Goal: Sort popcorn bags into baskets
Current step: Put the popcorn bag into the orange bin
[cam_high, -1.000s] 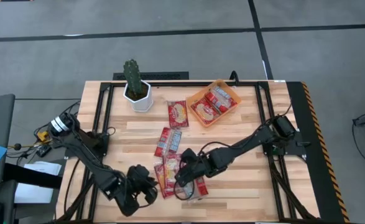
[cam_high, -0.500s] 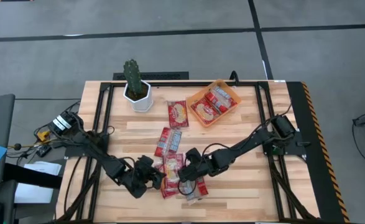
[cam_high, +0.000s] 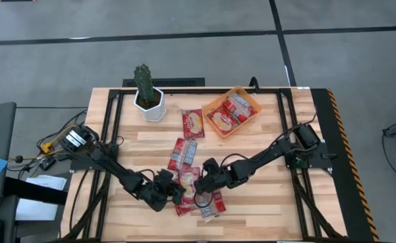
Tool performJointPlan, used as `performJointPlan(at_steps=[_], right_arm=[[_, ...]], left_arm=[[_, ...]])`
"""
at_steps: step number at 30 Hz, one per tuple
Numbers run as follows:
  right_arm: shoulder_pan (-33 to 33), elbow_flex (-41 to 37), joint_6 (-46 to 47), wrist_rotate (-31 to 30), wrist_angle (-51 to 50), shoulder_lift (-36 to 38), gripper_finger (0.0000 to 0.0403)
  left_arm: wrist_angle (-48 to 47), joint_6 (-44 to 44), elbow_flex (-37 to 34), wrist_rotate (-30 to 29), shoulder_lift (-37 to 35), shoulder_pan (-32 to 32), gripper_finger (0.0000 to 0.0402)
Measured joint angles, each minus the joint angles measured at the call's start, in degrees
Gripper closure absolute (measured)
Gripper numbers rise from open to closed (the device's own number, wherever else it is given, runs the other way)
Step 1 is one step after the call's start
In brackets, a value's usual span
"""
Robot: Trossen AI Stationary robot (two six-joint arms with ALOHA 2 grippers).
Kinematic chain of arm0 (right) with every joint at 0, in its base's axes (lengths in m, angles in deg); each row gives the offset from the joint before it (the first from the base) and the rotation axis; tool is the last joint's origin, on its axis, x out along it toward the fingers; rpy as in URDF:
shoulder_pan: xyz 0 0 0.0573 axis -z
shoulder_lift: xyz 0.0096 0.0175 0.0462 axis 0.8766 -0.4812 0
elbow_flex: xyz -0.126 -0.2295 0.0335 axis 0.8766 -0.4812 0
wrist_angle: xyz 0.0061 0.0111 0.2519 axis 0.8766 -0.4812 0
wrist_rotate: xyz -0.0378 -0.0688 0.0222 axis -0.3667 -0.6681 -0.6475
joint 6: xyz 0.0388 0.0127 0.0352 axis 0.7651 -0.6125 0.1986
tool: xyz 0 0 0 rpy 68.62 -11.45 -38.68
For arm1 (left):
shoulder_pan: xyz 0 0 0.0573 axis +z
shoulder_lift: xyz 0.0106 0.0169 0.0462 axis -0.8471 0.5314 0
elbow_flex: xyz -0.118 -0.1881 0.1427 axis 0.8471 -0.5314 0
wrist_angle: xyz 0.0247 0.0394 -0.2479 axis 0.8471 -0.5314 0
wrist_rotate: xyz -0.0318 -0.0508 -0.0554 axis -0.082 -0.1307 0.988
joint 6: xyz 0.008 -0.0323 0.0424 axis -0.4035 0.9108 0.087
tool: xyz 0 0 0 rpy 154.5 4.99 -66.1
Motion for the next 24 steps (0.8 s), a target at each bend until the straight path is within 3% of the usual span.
performJointPlan(at_steps=[8,14,19,24], right_arm=[[2.3,0.2,-1.8,0.1,1.1,-1.9,0.0147],[2.1,0.3,-0.6,4.1,4.0,-4.3,0.0148],[1.9,0.1,-1.1,3.9,5.2,-4.3,0.0148],[3.1,0.1,-4.3,6.8,6.0,-4.3,0.0186]], left_arm=[[6.9,-1.4,0.1,1.7,3.6,1.4,0.0197],[7.5,-1.5,0.1,2.7,3.9,2.1,0.0199],[7.8,-2.0,0.1,3.7,3.9,2.6,0.0199],[8.2,-3.1,0.1,4.3,3.9,3.3,0.0199]])
